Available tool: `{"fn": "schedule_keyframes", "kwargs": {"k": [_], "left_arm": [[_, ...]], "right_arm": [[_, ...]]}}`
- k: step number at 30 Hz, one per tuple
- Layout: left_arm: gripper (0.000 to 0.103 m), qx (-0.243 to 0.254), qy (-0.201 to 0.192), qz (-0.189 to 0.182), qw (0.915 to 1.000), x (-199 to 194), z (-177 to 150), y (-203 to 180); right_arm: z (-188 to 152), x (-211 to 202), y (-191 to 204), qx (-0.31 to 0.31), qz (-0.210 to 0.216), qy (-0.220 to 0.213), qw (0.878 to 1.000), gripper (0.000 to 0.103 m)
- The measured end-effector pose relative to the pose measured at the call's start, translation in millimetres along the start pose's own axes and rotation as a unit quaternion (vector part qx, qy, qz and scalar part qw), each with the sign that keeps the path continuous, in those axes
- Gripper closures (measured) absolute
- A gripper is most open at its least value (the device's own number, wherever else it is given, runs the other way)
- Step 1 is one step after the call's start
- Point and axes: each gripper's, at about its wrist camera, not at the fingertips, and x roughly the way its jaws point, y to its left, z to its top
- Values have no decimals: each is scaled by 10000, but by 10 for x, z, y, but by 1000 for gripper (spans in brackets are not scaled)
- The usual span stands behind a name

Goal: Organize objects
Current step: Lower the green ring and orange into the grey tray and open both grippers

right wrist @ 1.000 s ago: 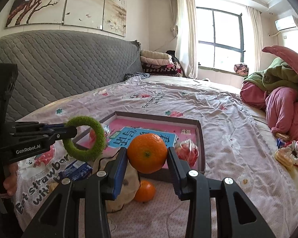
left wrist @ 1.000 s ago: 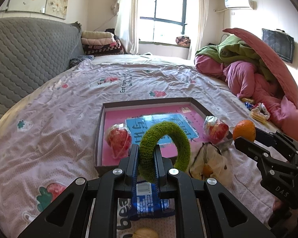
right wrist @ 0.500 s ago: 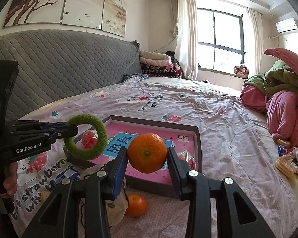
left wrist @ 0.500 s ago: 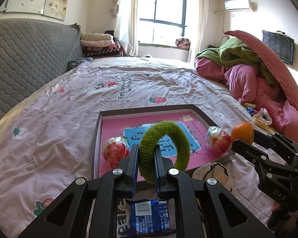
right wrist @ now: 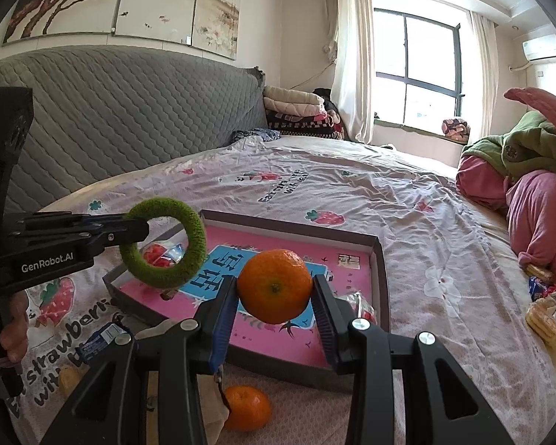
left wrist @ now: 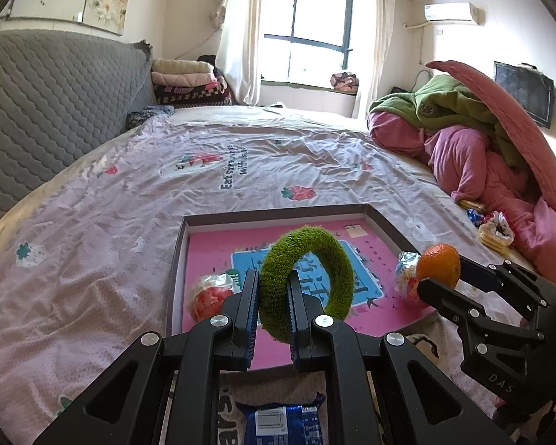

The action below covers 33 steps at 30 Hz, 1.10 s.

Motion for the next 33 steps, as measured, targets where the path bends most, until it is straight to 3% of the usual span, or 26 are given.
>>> {"fn": "schedule_keyframes", "kwargs": {"k": [20,33], "left_arm": [[89,84,234,32,9997,307,-53,-57],[89,176,466,31,9988,470,-134,-103]], "right_arm": [[11,281,16,-31,-117,384,9992,62],[-71,472,-29,149,35,778,9969,62]]}}
